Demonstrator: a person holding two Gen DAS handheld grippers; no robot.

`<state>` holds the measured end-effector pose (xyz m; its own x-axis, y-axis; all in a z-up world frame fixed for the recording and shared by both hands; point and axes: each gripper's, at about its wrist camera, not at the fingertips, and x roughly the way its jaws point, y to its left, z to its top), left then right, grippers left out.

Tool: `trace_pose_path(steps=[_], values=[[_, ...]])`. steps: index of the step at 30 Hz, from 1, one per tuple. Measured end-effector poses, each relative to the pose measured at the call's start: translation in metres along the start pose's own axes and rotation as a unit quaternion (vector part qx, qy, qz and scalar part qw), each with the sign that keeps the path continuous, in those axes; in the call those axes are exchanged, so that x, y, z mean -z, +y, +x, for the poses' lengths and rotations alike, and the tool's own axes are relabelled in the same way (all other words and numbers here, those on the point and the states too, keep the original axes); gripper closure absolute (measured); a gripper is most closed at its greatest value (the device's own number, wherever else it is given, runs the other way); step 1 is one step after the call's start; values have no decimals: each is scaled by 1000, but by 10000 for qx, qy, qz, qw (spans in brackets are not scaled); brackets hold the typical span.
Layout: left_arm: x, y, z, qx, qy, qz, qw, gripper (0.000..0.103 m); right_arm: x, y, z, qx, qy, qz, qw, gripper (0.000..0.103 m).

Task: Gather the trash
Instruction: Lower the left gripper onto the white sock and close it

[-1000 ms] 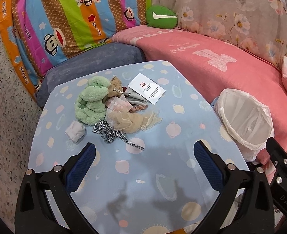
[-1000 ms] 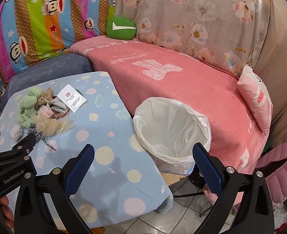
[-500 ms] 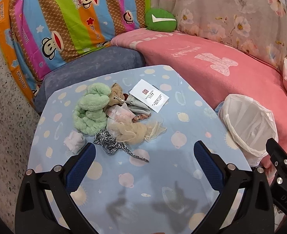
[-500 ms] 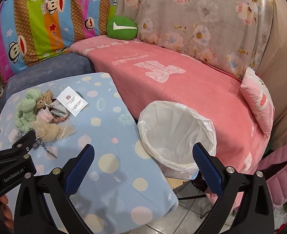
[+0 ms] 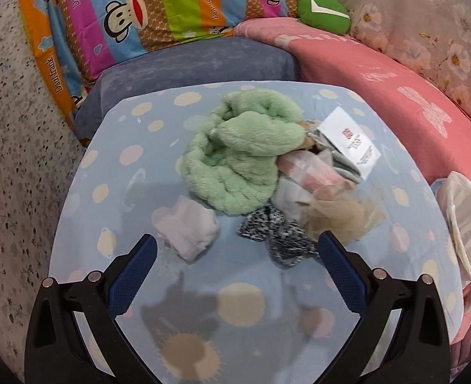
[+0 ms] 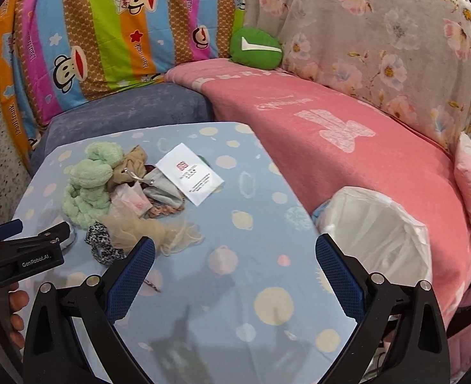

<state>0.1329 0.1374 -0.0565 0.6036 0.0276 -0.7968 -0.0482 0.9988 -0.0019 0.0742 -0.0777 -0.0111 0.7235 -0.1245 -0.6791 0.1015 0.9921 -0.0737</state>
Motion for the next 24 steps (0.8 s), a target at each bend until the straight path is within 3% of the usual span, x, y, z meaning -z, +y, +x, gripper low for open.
trace_pose_path(steps=[8, 11, 15, 18, 20, 22, 24], values=[[-11, 50, 49, 27, 302, -315, 9990, 7, -6, 60, 56, -510, 311, -171, 9981, 10], [-14, 59, 64, -116, 433, -508, 9977, 7, -5, 77, 80, -649, 537, -234, 9962, 22], [-16, 63, 75, -70, 502, -608, 9969, 8, -3, 90, 102, -853, 748, -91, 9935, 28], [-16, 60, 82, 59, 580, -528, 9969, 15, -1, 96, 116, -945, 963, -40, 9908, 42], [-16, 58, 86, 130, 658, -479, 9966, 22, 2, 97, 124, -1029, 1124, 0, 9883, 60], [-14, 57, 90, 252, 773, -476, 9956, 40, 6, 96, 131, -1164, 1247, 123, 9853, 73], [-11, 57, 91, 267, 831, -491, 9950, 42, 10, 95, 132, -1199, 1286, 185, 9843, 80]])
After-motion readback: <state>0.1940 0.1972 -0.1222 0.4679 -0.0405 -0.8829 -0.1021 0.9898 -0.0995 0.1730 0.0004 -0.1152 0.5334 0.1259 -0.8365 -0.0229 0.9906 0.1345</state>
